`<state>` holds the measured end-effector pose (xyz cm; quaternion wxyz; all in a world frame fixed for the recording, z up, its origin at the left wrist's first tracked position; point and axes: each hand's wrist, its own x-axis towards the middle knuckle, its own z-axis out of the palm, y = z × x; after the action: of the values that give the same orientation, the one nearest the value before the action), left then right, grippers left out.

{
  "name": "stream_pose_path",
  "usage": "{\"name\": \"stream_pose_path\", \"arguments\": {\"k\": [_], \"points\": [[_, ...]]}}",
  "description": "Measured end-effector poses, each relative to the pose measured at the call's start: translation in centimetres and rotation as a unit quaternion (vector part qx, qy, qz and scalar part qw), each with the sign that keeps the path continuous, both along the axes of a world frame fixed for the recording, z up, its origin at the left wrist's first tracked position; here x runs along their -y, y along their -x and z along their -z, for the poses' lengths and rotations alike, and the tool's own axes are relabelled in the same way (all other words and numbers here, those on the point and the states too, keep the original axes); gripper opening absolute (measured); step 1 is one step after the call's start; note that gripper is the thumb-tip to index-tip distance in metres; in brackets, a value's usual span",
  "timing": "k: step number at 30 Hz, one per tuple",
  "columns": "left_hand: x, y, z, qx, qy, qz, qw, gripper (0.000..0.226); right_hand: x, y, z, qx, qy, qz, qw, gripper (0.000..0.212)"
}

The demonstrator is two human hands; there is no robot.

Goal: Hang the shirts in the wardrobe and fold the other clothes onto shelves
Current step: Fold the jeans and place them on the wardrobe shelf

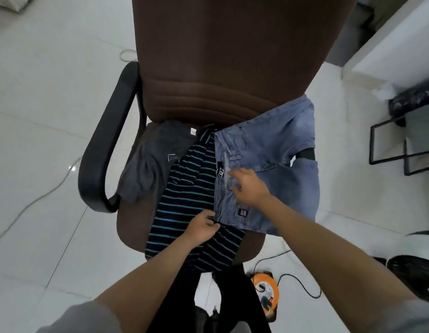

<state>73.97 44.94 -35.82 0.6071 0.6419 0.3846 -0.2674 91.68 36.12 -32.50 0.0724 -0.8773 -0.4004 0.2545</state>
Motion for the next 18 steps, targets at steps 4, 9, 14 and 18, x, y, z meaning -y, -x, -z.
{"name": "stream_pose_path", "arguments": {"k": [4,9,14,18], "points": [[0.8,-1.5,2.1,-0.042,0.059,-0.007,0.997,0.048,-2.3,-4.7,1.5,-0.001,0.002,-0.048,0.999,0.045],[3.3,-3.3,4.3,-0.094,0.092,-0.11,0.985,0.045,-5.5,-11.0,2.8,0.046,0.021,-0.145,0.988,0.045],[5.9,-4.9,6.4,-0.099,0.072,-0.274,0.954,0.037,-8.8,-16.8,4.4,0.065,0.05,-0.237,0.968,0.049],[7.1,-5.8,6.7,-0.098,0.023,-0.35,0.931,0.044,-11.2,-19.5,6.1,0.094,0.087,-0.281,0.951,0.051]]}}
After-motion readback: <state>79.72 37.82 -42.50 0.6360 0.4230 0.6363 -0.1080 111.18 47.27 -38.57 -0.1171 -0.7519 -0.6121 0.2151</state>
